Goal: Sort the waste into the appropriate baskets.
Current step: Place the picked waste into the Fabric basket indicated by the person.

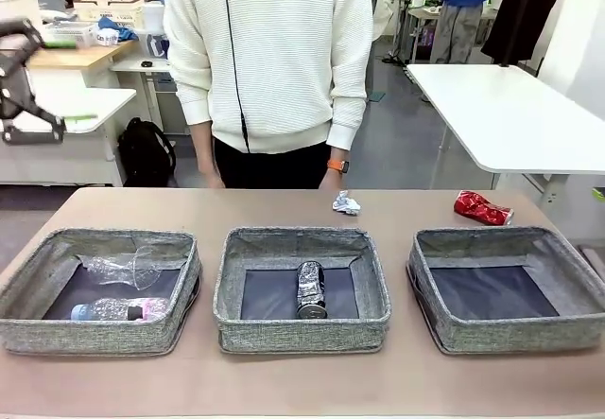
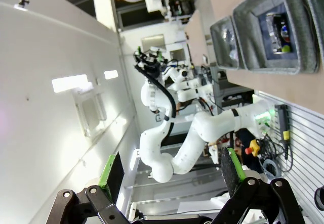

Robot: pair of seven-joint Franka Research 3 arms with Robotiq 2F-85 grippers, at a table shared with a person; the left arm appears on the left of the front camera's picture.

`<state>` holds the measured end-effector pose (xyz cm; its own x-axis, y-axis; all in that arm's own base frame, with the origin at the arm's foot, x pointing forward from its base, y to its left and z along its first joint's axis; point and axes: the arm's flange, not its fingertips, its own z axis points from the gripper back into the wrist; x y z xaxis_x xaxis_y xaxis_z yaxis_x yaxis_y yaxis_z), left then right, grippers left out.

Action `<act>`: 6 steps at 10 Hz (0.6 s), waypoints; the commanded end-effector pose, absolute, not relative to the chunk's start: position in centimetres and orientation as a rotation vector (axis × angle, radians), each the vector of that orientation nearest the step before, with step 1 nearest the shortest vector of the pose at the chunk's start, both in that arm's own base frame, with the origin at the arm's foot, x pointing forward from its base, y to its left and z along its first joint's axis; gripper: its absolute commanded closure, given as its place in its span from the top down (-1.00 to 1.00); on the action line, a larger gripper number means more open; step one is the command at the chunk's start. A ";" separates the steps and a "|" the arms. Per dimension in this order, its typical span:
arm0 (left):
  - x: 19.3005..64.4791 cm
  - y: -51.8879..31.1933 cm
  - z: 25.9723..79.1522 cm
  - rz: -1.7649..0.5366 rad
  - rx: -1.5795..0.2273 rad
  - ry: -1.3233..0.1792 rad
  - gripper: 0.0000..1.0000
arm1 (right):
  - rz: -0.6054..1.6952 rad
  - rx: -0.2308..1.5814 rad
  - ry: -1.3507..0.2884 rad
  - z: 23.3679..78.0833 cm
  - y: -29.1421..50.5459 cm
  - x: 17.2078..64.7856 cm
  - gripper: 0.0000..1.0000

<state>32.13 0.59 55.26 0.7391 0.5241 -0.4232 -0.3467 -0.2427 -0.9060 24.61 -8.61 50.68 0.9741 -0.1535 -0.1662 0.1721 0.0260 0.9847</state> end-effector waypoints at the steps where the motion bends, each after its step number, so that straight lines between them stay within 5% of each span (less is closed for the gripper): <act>1: 30.5 0.3 51.2 0.782 -1.724 -0.180 1.00 | -0.237 1.528 0.012 50.8 -8.7 24.4 1.00; 4: 29.5 -1.3 49.9 0.396 -1.359 -0.145 1.00 | -0.237 1.528 0.012 50.8 -8.7 24.4 1.00; 6: 29.0 -2.2 50.7 0.281 -1.333 -0.147 1.00 | -0.237 1.528 0.012 50.8 -8.7 24.4 1.00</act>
